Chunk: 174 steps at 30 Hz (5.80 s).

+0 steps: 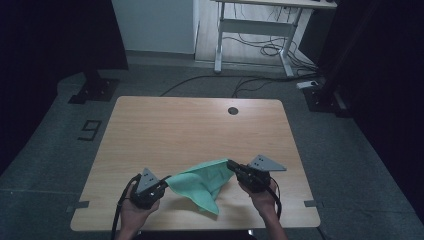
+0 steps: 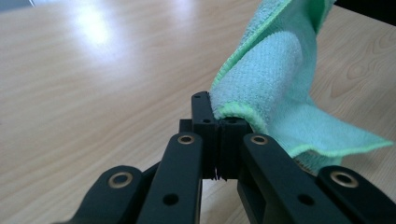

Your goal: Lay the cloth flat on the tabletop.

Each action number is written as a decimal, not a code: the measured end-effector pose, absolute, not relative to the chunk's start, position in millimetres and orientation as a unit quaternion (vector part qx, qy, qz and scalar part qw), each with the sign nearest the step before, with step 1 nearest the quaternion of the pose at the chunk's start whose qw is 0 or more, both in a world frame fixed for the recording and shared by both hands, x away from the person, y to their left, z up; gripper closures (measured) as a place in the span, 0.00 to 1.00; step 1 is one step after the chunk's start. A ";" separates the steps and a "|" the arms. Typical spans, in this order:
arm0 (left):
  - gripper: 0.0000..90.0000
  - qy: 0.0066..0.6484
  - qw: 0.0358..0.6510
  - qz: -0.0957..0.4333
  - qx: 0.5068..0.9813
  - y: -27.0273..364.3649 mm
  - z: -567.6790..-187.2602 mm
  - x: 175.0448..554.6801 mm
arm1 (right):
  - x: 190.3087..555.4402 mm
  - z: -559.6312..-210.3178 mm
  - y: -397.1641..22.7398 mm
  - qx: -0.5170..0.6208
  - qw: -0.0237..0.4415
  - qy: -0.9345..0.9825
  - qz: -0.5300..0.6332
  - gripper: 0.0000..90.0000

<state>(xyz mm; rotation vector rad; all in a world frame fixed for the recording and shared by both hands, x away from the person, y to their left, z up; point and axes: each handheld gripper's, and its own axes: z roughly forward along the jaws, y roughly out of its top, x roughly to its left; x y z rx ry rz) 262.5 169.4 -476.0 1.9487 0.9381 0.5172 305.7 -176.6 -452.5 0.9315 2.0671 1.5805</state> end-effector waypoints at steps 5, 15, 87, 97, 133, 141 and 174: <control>0.99 0.363 0.467 0.217 0.777 172.0 -456.9 252.8 | 293.7 -436.2 -180.5 0.317 0.195 0.725 0.579 0.99; 0.99 0.325 0.499 0.226 0.771 173.2 -414.5 237.0 | 262.7 -391.7 -188.8 0.281 0.224 0.714 0.601 0.99; 0.28 0.484 0.366 0.159 0.779 263.9 -489.7 370.2 | 395.3 -543.9 -131.2 0.438 0.145 0.806 0.371 0.65; 0.35 0.456 0.415 0.144 0.774 228.7 -483.5 358.4 | 386.8 -545.0 -137.6 0.446 0.143 0.798 0.378 0.64; 0.42 0.421 0.323 0.117 0.839 130.7 -534.7 415.6 | 338.4 -552.4 -167.2 0.453 0.133 0.775 0.420 0.67; 0.49 0.406 0.349 0.137 0.834 133.3 -517.3 399.2 | 355.2 -531.2 -158.1 0.440 0.150 0.781 0.416 0.67; 0.51 0.415 0.333 0.125 0.837 132.9 -537.8 405.2 | 408.4 -519.8 -129.9 0.459 0.155 0.772 0.412 0.60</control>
